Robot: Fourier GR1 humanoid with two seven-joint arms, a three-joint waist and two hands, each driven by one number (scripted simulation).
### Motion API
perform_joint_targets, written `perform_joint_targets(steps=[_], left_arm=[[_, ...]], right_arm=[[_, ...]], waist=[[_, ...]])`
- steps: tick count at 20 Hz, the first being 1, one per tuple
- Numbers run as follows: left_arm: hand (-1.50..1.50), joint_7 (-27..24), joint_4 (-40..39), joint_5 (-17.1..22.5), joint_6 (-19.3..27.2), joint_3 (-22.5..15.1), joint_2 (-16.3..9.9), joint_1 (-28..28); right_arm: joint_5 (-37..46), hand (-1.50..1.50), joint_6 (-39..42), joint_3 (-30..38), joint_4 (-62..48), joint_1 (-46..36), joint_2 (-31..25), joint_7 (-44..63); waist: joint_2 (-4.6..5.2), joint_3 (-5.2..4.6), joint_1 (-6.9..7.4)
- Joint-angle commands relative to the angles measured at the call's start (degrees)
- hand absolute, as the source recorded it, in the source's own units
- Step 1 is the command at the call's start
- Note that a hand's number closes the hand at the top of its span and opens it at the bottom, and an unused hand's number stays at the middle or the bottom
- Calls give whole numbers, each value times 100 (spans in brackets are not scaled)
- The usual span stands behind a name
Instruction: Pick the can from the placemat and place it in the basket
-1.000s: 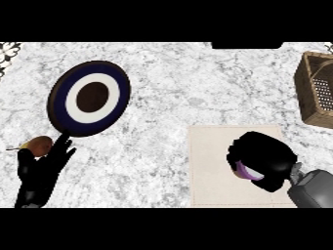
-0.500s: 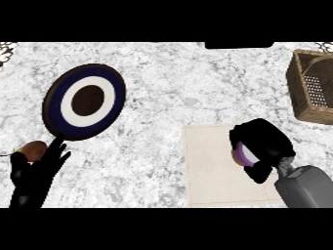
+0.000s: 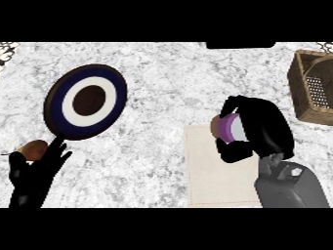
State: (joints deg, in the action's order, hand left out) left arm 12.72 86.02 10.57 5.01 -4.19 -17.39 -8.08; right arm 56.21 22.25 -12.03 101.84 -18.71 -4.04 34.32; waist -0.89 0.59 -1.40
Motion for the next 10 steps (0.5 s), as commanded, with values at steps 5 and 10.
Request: perform_joint_targets(steps=[5, 10], left_arm=[[0, 312, -404, -8, -42, -72, 49, 37], [0, 189, -417, -154, 39, -216, 213, -145]], right_arm=[[-775, 150, -1253, 645, 1697, -1251, 396, 1635], [-735, 150, -433, 1588, 1774, -2823, 213, 2888]], waist=[[41, -68, 45], [54, -73, 99]])
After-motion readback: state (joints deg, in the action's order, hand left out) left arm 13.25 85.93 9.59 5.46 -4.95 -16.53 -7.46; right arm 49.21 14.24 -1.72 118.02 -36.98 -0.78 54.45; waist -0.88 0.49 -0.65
